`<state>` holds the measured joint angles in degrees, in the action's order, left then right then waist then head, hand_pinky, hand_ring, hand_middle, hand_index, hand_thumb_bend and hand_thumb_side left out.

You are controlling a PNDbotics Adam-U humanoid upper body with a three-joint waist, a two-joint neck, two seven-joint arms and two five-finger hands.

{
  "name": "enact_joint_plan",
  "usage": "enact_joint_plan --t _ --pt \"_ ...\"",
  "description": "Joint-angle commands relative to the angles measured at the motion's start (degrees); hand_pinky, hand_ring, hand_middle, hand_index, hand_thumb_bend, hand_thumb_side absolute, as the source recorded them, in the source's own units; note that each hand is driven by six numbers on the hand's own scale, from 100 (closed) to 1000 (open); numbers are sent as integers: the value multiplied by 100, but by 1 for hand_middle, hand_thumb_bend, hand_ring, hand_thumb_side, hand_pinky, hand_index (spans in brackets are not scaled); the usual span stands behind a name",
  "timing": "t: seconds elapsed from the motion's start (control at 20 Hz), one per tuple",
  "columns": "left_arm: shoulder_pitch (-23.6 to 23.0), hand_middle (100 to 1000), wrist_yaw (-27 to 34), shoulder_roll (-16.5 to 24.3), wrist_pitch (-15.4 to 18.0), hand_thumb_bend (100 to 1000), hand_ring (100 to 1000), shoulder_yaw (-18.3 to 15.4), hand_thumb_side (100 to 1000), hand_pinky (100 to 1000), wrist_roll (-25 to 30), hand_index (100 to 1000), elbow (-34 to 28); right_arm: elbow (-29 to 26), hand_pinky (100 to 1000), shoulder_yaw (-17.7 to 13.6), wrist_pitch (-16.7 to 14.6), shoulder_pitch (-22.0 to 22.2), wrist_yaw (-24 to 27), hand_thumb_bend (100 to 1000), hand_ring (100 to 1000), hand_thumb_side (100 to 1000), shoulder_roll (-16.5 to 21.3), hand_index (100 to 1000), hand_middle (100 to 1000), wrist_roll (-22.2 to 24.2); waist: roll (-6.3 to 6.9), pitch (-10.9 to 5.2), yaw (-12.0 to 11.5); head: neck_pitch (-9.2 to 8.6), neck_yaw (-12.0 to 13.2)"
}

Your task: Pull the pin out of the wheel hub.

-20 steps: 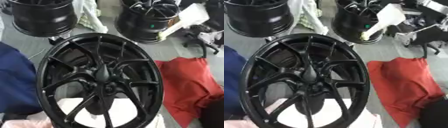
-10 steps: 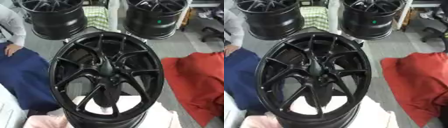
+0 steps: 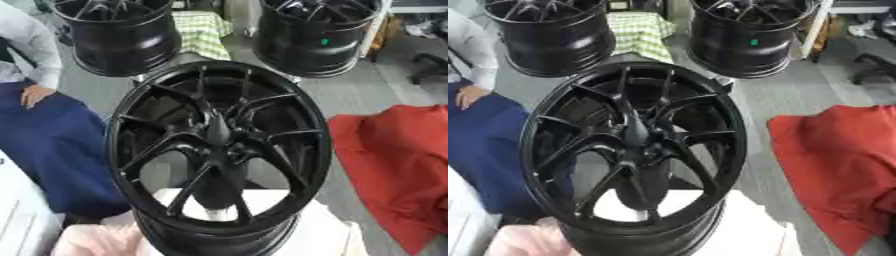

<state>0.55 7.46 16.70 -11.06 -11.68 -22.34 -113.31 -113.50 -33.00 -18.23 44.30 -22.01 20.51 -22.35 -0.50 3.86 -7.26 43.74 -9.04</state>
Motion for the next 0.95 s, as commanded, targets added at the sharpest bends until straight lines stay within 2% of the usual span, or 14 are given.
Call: enact_joint_plan --t 0.05,0.25,0.45,0.5,0.6,0.7,0.9,0.95 --pt "67 490 -46 184 -17 691 543 11 410 675 16 708 -124 -109 759 77 1 -31 -56 100 898 792 6 917 942 -274 -1 -16 9 0 -61" --pt "125 489 -31 204 6 690 542 34 413 675 49 707 -128 -109 735 224 -219 -161 48 100 870 778 -38 899 914 -531 2 46 9 -43 -115" --pt "261 487 -20 258 63 687 539 65 413 674 64 705 -128 -109 699 489 -664 -373 362 100 805 671 -41 832 816 -933 -17 140 -24 -112 -124" --pt "313 486 -12 274 82 685 538 83 412 673 66 703 -128 -109 691 595 -783 -469 475 100 789 595 -25 805 788 -1028 -22 170 -26 -145 -102" --pt "421 484 13 299 117 683 536 124 410 672 58 702 -128 -109 677 804 -951 -688 611 100 769 505 19 767 757 -1102 -31 223 -19 -183 -64" --pt "520 483 41 304 138 681 535 171 409 671 40 701 -128 -109 664 1032 -1034 -941 700 100 752 502 73 750 741 -1027 -33 252 -11 -167 -37" --pt "596 483 57 293 132 678 535 275 409 671 62 701 -128 -109 648 1451 -1150 -1381 1027 100 736 537 125 736 721 -694 -28 208 7 -142 21" --pt "595 485 27 285 128 675 536 290 417 672 74 704 -128 -109 645 1496 -1145 -1493 1133 100 738 574 143 736 723 -615 -23 182 8 -132 37"
